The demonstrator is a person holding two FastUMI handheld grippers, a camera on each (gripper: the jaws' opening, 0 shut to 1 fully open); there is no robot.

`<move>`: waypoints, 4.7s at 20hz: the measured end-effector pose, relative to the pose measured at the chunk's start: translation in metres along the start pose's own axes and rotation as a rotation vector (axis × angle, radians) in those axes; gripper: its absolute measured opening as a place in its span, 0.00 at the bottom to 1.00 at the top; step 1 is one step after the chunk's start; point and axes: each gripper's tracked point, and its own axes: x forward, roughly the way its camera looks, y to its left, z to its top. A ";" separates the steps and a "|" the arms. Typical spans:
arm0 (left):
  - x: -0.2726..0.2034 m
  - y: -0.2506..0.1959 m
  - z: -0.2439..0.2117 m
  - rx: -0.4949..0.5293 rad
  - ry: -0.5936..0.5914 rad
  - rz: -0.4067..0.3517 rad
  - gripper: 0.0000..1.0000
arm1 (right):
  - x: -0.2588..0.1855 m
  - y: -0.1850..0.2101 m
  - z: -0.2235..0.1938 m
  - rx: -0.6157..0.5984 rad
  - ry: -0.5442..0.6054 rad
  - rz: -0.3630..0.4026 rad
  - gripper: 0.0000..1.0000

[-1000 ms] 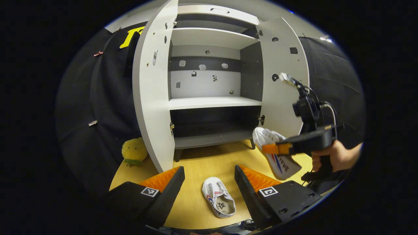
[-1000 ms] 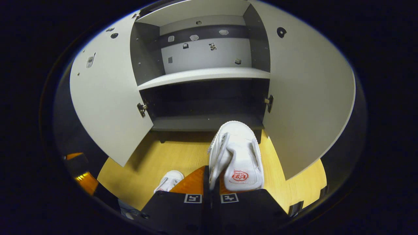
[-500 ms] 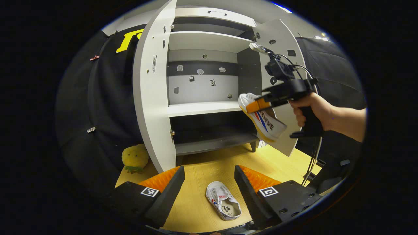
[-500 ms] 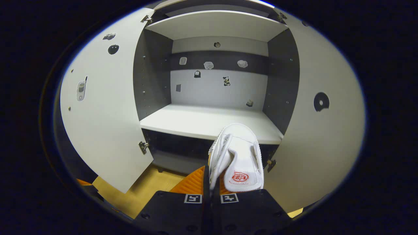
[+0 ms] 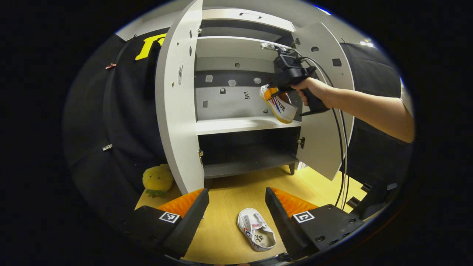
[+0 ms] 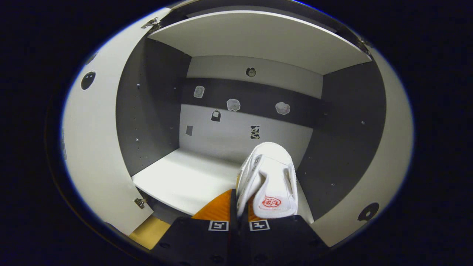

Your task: Grab one shoe with the right hand and put it into the shoe cabinet, grab the other shoe with the left hand and put it into the shoe cabinet; then close the right door with the right hand and the left door with the left hand.

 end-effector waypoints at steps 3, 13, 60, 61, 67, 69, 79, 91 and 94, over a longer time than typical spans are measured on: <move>0.002 0.006 0.001 -0.006 0.009 0.032 0.95 | 0.035 -0.003 0.009 -0.039 0.019 0.009 0.06; 0.000 0.016 -0.007 -0.024 0.043 0.139 0.95 | 0.134 -0.018 -0.036 -0.105 0.219 0.020 0.06; 0.063 -0.029 -0.236 -0.078 0.419 -0.183 0.96 | -0.265 0.017 -0.254 0.199 0.132 -0.183 0.98; 0.071 -0.030 -0.241 -0.078 0.431 -0.180 0.96 | -0.271 0.017 -0.261 0.207 0.143 -0.185 0.99; 0.117 -0.036 -0.250 -0.009 0.467 -0.139 0.71 | -0.295 -0.005 -0.282 0.231 0.173 -0.233 0.98; 0.128 -0.040 -0.251 0.037 0.473 -0.126 0.63 | -0.297 -0.014 -0.286 0.227 0.176 -0.237 0.98; 0.145 -0.027 -0.259 0.140 0.549 0.040 0.08 | -0.276 -0.012 -0.301 0.209 0.207 -0.117 0.98; 0.125 -0.031 -0.168 0.045 0.424 0.087 0.05 | -0.274 0.000 -0.304 0.185 0.187 -0.007 0.98; 0.122 -0.030 -0.115 0.032 0.360 0.094 0.05 | -0.276 -0.005 -0.305 0.181 0.178 -0.013 0.99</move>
